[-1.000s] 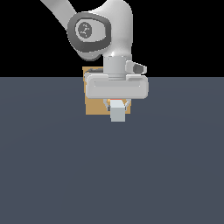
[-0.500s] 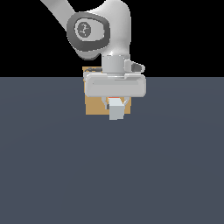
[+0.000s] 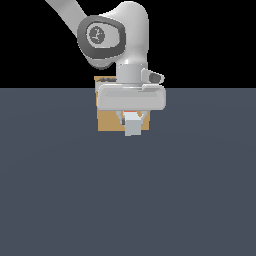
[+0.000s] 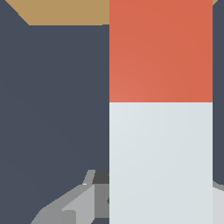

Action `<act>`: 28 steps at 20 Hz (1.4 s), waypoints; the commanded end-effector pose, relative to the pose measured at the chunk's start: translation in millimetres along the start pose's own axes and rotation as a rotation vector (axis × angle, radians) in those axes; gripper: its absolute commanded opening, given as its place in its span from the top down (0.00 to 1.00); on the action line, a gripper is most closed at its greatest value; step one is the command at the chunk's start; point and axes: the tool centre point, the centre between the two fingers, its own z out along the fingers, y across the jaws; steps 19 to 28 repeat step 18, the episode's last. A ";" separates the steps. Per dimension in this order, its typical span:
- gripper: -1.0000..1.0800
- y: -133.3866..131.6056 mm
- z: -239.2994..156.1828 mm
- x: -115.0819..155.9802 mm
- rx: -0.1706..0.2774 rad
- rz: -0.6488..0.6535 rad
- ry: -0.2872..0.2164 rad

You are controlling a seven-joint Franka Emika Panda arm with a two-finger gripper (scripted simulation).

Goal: Insert the peg into the horizontal hole in a box.

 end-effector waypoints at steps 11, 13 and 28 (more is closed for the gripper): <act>1.00 0.5 -4.2 96.0 -0.008 -0.002 0.002; 1.00 0.8 -4.5 106.9 -0.008 -0.002 0.002; 1.00 1.4 -4.8 118.5 -0.009 -0.002 0.002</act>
